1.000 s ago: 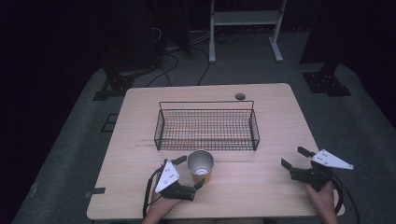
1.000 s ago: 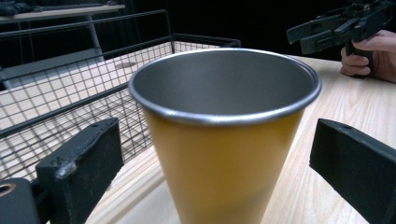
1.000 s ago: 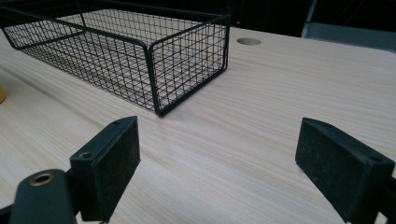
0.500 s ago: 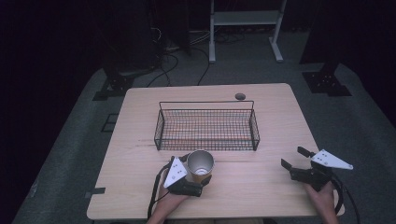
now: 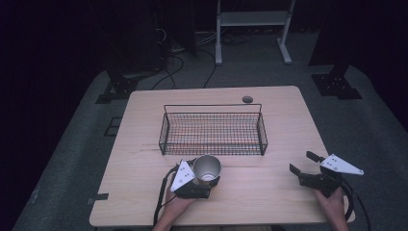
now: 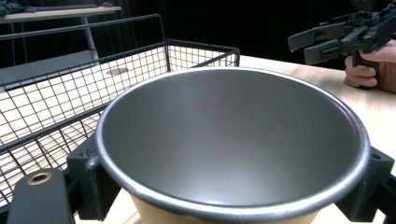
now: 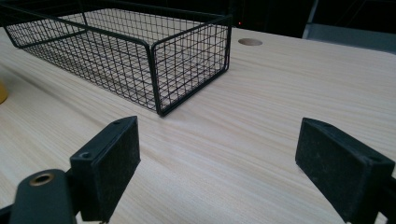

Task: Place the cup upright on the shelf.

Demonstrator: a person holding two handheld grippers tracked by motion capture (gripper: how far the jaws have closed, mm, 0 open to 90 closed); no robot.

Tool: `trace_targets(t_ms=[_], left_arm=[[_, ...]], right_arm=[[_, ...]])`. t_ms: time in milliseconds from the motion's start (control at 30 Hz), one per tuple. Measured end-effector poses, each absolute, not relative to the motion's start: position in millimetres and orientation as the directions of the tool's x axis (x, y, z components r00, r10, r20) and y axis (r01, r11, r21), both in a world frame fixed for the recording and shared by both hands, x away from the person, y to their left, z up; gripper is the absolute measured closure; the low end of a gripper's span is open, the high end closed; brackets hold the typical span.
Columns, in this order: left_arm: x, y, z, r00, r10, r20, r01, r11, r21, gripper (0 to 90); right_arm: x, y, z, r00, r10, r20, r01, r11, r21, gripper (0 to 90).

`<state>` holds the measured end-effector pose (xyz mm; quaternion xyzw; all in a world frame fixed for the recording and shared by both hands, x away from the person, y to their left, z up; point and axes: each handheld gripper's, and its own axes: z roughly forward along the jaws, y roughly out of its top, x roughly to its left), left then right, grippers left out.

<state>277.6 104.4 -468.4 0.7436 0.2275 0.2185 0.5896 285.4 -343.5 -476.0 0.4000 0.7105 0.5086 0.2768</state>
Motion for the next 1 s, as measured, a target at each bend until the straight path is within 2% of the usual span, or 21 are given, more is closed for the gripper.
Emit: trace_targets(t_ms=[567,1000], left_arm=[[285.9,106.2,-432.3,0.800,0.596,0.072,0.037,-0.168,0.985,12.8],[308.4,96.0,-391.6,0.826,0.553,0.108,-0.004,-0.186,0.983,12.9]], right_arm=[[285.3,-343.3,-475.9,-0.529,0.848,0.011,0.285,0.165,0.944,12.8],[285.4,-343.1,-475.8,-0.528,0.849,0.012,0.286,0.164,0.944,12.8]])
